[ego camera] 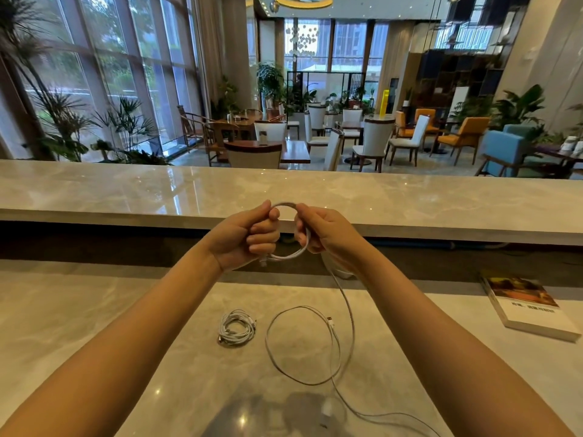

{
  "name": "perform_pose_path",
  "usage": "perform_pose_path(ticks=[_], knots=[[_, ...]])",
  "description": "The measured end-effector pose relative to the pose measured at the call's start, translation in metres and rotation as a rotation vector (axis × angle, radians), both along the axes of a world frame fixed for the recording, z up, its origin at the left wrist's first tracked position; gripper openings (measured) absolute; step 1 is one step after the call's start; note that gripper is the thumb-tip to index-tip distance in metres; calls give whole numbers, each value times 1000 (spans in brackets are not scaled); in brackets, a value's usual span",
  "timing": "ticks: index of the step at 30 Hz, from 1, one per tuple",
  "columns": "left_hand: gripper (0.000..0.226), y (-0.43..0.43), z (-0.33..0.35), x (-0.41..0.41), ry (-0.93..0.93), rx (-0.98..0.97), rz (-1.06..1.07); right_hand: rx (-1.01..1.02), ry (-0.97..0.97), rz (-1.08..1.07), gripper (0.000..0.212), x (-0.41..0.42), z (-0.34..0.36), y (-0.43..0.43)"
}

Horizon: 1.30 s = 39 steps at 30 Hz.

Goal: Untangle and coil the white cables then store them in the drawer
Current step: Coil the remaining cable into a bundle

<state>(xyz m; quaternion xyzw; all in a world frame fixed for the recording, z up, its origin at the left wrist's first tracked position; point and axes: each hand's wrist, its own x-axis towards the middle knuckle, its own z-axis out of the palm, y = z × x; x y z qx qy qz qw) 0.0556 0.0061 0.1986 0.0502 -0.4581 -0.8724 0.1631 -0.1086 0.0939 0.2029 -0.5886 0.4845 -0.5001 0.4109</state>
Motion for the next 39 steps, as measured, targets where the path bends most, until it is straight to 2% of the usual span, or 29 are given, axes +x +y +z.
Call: perform_pose_path(ticks=[3,6,8,11,14,15,16,18,22,26,28,32,35,39], knots=[[27,3,0,2,-127,-121,277,41,-67,-28,40,0,-4,-4],[25,4,-1,3,-179,-135,367,61,-50,-67,38,-1,-7,-6],[27,5,-1,5,-186,-114,421,32,46,-99,32,-4,-10,-6],[28,4,1,9,-167,-88,479,-64,387,-196,23,-15,-16,-6],[28,6,1,10,-160,-51,454,-174,952,-356,26,-26,-29,-10],[27,9,1,9,-153,-41,430,-184,1039,-397,26,-24,-31,-10],[27,12,0,7,-142,-31,404,-164,1027,-411,26,-20,-31,-9],[28,16,-1,2,-115,-14,371,-81,791,-373,24,-11,-30,-8],[27,20,-2,-6,-135,-75,429,113,42,-175,20,1,-18,3],[29,23,-4,-14,-204,-307,632,212,-346,-33,24,4,-10,11],[30,24,-6,-18,-252,-443,741,219,-428,-37,25,8,-12,11],[26,28,-12,-27,-375,-698,928,106,-325,-232,17,18,-19,11],[22,27,-15,-31,-377,-838,1031,93,-374,-327,17,24,-22,9],[20,12,-23,-29,-449,-946,1066,155,-528,-268,21,23,-20,9]])
